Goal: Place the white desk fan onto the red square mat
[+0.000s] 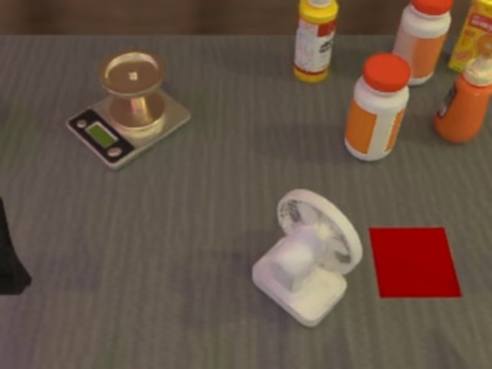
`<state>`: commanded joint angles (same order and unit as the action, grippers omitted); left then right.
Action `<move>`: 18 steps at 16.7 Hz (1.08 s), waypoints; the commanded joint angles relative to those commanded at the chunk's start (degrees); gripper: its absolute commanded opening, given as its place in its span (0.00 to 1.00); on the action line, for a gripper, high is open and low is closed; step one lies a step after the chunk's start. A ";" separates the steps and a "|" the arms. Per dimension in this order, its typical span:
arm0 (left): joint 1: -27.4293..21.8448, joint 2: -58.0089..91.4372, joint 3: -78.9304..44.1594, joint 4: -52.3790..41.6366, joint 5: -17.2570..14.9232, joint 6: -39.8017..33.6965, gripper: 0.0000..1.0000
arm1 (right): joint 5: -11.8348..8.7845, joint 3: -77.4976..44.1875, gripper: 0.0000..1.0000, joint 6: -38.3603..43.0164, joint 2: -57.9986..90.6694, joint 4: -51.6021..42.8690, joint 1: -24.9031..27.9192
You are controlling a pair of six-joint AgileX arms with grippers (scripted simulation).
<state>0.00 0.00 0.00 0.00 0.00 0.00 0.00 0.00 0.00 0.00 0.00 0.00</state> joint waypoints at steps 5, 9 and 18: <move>0.00 0.00 0.00 0.00 0.00 0.00 1.00 | -0.01 -3.42 1.00 -0.43 3.55 -3.45 1.64; 0.00 0.00 0.00 0.00 0.00 0.00 1.00 | 0.19 -15.87 1.00 -1.48 16.74 -14.87 6.73; 0.00 0.00 0.00 0.00 0.00 0.00 1.00 | 0.19 -65.11 1.00 -3.60 67.68 -48.44 23.65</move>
<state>0.00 0.00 0.00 0.00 0.00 0.00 0.19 -65.11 -3.60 67.68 -48.44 23.65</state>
